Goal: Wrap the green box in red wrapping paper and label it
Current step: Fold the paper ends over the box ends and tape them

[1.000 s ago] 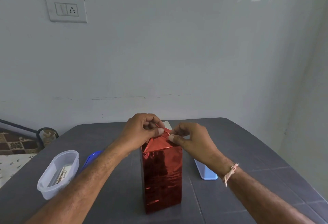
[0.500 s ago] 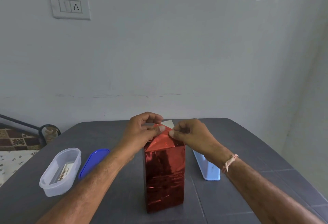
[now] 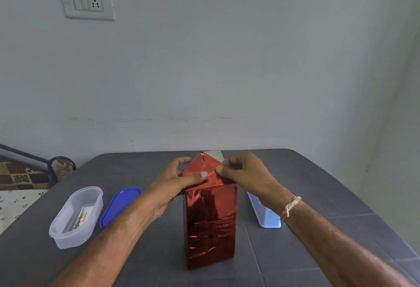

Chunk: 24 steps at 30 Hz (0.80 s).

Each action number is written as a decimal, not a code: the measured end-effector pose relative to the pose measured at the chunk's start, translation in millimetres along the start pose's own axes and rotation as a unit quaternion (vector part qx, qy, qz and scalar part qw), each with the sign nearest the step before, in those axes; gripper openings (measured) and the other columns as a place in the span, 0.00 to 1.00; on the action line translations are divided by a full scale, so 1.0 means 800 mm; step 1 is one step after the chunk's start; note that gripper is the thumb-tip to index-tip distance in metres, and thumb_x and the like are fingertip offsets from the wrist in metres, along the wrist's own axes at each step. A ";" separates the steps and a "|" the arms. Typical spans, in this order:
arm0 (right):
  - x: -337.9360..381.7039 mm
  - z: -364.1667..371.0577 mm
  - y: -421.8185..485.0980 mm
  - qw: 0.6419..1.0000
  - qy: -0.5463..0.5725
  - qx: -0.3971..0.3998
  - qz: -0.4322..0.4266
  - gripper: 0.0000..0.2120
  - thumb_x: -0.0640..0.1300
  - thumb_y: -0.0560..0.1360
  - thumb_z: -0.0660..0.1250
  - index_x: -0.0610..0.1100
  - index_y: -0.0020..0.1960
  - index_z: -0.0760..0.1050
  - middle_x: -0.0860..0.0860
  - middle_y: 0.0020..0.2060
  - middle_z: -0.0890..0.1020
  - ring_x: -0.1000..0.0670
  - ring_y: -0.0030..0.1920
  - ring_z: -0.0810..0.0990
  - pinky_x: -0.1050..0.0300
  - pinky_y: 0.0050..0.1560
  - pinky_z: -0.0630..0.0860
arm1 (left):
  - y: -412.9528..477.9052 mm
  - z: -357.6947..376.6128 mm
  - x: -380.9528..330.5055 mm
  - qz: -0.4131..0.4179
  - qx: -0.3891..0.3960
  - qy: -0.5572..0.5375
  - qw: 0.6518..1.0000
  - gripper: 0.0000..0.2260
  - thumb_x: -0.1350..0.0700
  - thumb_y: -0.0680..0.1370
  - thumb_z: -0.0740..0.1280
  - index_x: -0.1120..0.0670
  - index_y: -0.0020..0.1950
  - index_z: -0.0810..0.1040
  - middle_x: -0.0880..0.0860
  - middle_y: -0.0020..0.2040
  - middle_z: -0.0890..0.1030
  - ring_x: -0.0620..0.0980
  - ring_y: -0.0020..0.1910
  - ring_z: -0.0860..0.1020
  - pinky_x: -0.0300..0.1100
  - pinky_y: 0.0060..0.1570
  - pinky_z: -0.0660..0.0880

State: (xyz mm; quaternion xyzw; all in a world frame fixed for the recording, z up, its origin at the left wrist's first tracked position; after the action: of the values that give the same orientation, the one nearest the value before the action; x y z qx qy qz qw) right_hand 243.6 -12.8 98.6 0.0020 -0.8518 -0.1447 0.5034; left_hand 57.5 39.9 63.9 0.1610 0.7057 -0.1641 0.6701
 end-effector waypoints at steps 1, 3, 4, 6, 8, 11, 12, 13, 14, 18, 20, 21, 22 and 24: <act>-0.001 0.000 0.000 1.000 -0.002 -0.005 -0.001 0.08 0.49 0.76 0.75 0.45 0.43 0.86 0.49 0.40 0.88 0.45 0.47 0.87 0.43 0.57 0.83 | 0.000 0.000 0.001 0.000 -0.002 -0.005 1.000 0.46 0.45 0.58 0.85 0.50 0.72 0.70 0.55 0.56 0.86 0.53 0.53 0.86 0.53 0.65 0.77; -0.003 0.000 0.001 1.000 -0.007 -0.010 -0.005 0.07 0.49 0.76 0.75 0.46 0.43 0.86 0.50 0.40 0.88 0.46 0.47 0.87 0.43 0.57 0.83 | -0.003 -0.002 0.001 0.016 -0.025 0.005 1.000 0.42 0.46 0.60 0.86 0.50 0.69 0.70 0.54 0.56 0.85 0.53 0.54 0.85 0.49 0.60 0.78; -0.004 0.001 0.001 1.000 -0.008 -0.011 -0.007 0.07 0.49 0.76 0.75 0.46 0.43 0.86 0.51 0.40 0.88 0.46 0.46 0.87 0.42 0.57 0.83 | -0.006 -0.005 -0.003 0.036 -0.046 0.027 0.998 0.40 0.45 0.61 0.86 0.49 0.67 0.71 0.52 0.58 0.83 0.51 0.56 0.83 0.46 0.57 0.78; -0.006 0.001 0.000 1.000 -0.005 -0.012 -0.010 0.07 0.49 0.76 0.75 0.46 0.43 0.85 0.51 0.40 0.87 0.46 0.46 0.87 0.42 0.57 0.83 | -0.012 -0.013 -0.013 0.088 -0.093 0.084 0.988 0.35 0.39 0.60 0.84 0.47 0.60 0.75 0.48 0.59 0.81 0.47 0.59 0.79 0.45 0.57 0.78; -0.006 0.001 -0.001 1.000 0.003 -0.013 -0.009 0.07 0.49 0.77 0.75 0.46 0.42 0.85 0.50 0.39 0.87 0.45 0.47 0.87 0.42 0.56 0.83 | -0.015 -0.016 -0.021 0.114 -0.108 0.135 0.978 0.27 0.34 0.58 0.81 0.46 0.50 0.81 0.46 0.55 0.83 0.45 0.59 0.79 0.49 0.59 0.78; -0.004 0.002 -0.001 1.000 0.016 -0.016 -0.017 0.08 0.47 0.77 0.74 0.45 0.42 0.85 0.48 0.39 0.87 0.42 0.47 0.86 0.40 0.56 0.83 | -0.018 -0.011 -0.027 0.133 -0.089 0.154 0.975 0.19 0.38 0.66 0.81 0.52 0.41 0.84 0.49 0.46 0.86 0.48 0.52 0.82 0.50 0.57 0.78; -0.003 0.002 -0.002 1.000 0.018 -0.018 -0.018 0.08 0.47 0.77 0.74 0.45 0.42 0.85 0.47 0.39 0.87 0.42 0.47 0.86 0.40 0.56 0.83 | -0.020 -0.009 -0.030 0.134 -0.082 0.140 0.978 0.17 0.41 0.68 0.80 0.54 0.40 0.84 0.51 0.44 0.86 0.49 0.49 0.83 0.49 0.54 0.78; -0.002 0.001 -0.002 0.999 0.018 -0.020 -0.019 0.08 0.48 0.77 0.74 0.45 0.42 0.85 0.47 0.39 0.87 0.42 0.47 0.86 0.40 0.55 0.83 | -0.021 -0.007 -0.031 0.131 -0.074 0.123 0.981 0.14 0.45 0.69 0.80 0.55 0.39 0.84 0.52 0.41 0.86 0.48 0.45 0.84 0.46 0.50 0.79; -0.002 0.001 -0.003 0.999 0.019 -0.020 -0.020 0.08 0.48 0.77 0.74 0.45 0.42 0.85 0.47 0.39 0.87 0.41 0.47 0.86 0.41 0.55 0.83 | -0.022 -0.005 -0.032 0.125 -0.069 0.109 0.984 0.12 0.47 0.70 0.80 0.56 0.39 0.85 0.52 0.39 0.86 0.46 0.41 0.84 0.41 0.46 0.78; 0.001 0.000 -0.003 0.999 0.030 -0.010 -0.023 0.07 0.47 0.77 0.75 0.44 0.44 0.86 0.47 0.40 0.88 0.45 0.46 0.87 0.43 0.56 0.83 | -0.021 -0.001 -0.028 0.105 -0.064 0.072 0.990 0.10 0.51 0.71 0.79 0.57 0.42 0.87 0.57 0.42 0.87 0.45 0.41 0.84 0.32 0.43 0.78; 0.004 -0.002 -0.002 0.999 0.034 -0.012 -0.026 0.05 0.47 0.76 0.76 0.45 0.46 0.86 0.48 0.41 0.88 0.46 0.47 0.87 0.44 0.57 0.83 | -0.022 -0.001 -0.029 0.103 -0.072 0.057 0.990 0.09 0.52 0.72 0.79 0.58 0.43 0.87 0.57 0.43 0.87 0.46 0.41 0.84 0.31 0.42 0.78; 0.005 -0.002 -0.002 0.999 0.037 -0.013 -0.027 0.05 0.47 0.75 0.77 0.45 0.46 0.86 0.48 0.41 0.88 0.45 0.47 0.87 0.44 0.57 0.83 | -0.022 -0.001 -0.029 0.100 -0.077 0.052 0.991 0.09 0.52 0.72 0.79 0.58 0.44 0.88 0.57 0.42 0.87 0.46 0.41 0.84 0.30 0.41 0.78; 0.007 -0.003 -0.001 0.999 0.035 -0.011 -0.029 0.05 0.47 0.75 0.77 0.46 0.46 0.86 0.48 0.41 0.88 0.45 0.47 0.87 0.44 0.56 0.83 | -0.021 -0.002 -0.029 0.097 -0.080 0.046 0.991 0.09 0.52 0.72 0.78 0.58 0.44 0.88 0.56 0.42 0.87 0.46 0.41 0.85 0.30 0.40 0.77; 0.010 -0.003 0.002 0.999 0.026 -0.007 -0.034 0.06 0.48 0.75 0.78 0.46 0.45 0.86 0.47 0.40 0.88 0.44 0.47 0.87 0.44 0.55 0.84 | -0.021 0.000 -0.029 0.091 -0.079 0.036 0.992 0.09 0.53 0.73 0.78 0.59 0.45 0.88 0.56 0.42 0.87 0.47 0.41 0.85 0.30 0.39 0.78</act>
State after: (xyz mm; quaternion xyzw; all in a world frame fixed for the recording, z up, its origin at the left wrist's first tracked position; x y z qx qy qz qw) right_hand 241.8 -12.7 106.9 0.0310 -0.8369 -0.1673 0.5202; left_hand 51.2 24.5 87.5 0.1764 0.7229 -0.0403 0.6668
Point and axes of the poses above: each hand's wrist, its own y-axis towards the middle knuckle, its own z-axis out of the palm, x = y × z, the point moved 8 cm from there along y, towards the middle knuckle
